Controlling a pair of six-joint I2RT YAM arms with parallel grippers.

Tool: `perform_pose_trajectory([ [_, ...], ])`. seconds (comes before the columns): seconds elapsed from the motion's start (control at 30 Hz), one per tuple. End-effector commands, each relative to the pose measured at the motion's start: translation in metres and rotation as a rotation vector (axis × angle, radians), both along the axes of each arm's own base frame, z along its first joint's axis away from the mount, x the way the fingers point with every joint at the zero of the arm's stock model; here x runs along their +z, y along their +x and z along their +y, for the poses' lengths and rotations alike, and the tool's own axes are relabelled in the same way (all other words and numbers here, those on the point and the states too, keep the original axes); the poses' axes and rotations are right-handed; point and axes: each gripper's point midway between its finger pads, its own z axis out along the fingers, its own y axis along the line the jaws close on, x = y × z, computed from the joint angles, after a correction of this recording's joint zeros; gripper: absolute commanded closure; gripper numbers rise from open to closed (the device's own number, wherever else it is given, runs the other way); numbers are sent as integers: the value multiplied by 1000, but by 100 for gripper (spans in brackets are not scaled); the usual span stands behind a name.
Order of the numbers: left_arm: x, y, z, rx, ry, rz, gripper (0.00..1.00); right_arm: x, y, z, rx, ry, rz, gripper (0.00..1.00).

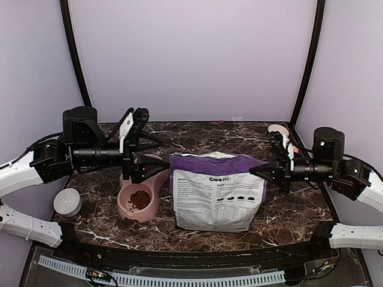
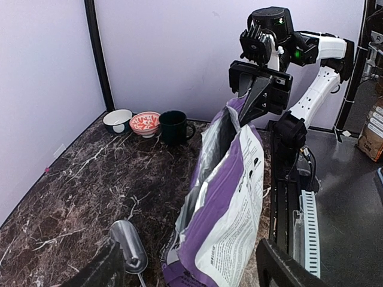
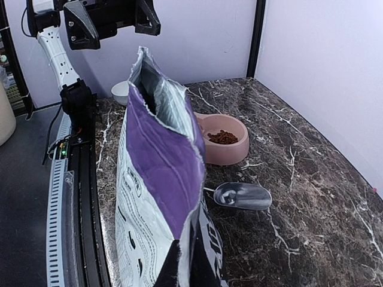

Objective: Serve the pet food
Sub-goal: Close the seal on the pet food bag with both arms.

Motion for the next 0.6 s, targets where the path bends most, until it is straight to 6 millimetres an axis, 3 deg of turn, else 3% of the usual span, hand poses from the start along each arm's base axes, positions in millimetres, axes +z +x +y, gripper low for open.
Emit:
perform_pose_trajectory([
  [0.0, 15, -9, -3, -77, -42, -42, 23, 12, 6, -2, -25, 23, -39, 100],
  [0.27, 5, -10, -21, -168, -34, -7, 30, 9, 6, -2, -20, 16, -42, 100],
  [0.57, 0, 2, -37, -192, -61, -5, 39, 10, 4, -2, -13, 19, -37, 100],
])
